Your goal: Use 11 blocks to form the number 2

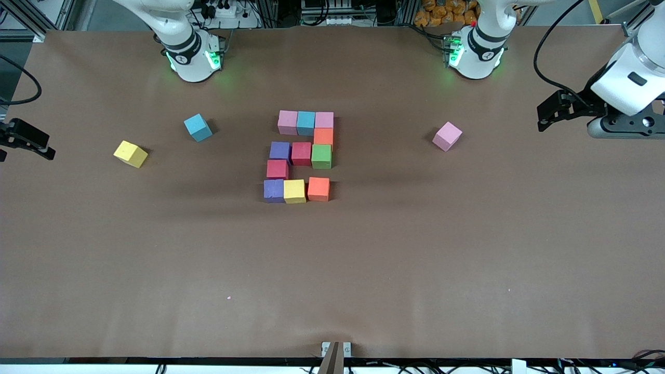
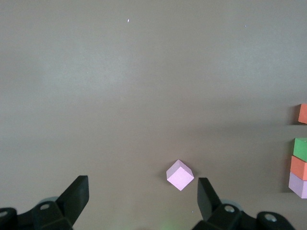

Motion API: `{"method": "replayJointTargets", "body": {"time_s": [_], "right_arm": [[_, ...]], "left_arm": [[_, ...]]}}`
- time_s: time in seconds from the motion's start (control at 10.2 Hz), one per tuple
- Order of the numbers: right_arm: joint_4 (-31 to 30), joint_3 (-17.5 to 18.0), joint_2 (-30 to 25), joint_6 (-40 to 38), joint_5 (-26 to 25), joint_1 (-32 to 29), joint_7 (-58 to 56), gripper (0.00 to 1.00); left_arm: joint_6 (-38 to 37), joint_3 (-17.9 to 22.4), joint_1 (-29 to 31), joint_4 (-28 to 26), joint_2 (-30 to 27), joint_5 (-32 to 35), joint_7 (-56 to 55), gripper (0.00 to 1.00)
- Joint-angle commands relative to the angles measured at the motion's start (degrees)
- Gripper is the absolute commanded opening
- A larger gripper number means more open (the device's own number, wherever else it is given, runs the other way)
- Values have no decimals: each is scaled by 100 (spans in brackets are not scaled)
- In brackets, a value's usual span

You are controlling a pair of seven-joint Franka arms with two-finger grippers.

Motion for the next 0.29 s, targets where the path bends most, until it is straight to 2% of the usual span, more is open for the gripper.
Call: {"method": "replayJointTargets", "body": {"time_s": [0.0, 0.2], "right_arm": [[52, 25, 17, 17, -31, -48, -24, 100], [52, 25, 17, 17, -40, -39, -24, 100]], "left_arm": [[-144, -27, 43, 217, 132, -120, 89, 100], [-144, -18, 26, 253, 203, -120, 81, 100]]}}
